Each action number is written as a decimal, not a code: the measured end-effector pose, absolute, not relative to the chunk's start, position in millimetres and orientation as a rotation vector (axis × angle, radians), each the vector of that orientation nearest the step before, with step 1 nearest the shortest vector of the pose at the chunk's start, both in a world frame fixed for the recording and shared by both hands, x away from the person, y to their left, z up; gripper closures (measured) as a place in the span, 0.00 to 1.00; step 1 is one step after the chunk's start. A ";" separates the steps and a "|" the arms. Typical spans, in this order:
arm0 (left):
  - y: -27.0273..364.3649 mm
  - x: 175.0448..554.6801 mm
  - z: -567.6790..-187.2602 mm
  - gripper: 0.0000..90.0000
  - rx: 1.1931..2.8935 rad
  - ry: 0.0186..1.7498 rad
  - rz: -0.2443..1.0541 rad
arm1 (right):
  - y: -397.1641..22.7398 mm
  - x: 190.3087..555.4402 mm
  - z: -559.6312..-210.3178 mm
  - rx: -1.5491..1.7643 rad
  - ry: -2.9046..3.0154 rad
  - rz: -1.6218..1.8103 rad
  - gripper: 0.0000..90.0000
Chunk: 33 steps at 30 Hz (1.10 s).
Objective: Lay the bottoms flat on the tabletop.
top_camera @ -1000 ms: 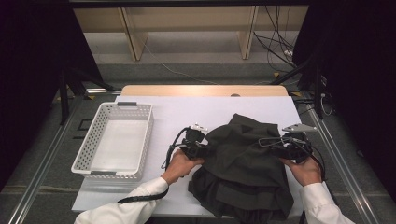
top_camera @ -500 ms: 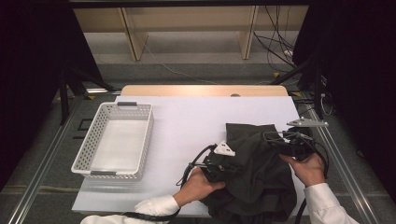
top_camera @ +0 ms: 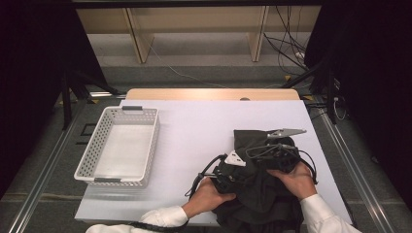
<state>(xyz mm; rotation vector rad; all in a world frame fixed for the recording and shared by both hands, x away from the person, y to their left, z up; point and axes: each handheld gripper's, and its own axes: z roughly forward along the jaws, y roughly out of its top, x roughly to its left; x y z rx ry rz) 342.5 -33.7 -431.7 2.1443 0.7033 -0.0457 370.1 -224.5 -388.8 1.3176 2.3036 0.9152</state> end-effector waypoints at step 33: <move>37.9 377.8 -423.4 0.38 2.062 0.847 -0.073 | -348.1 391.9 -426.0 1.539 2.073 0.578 0.98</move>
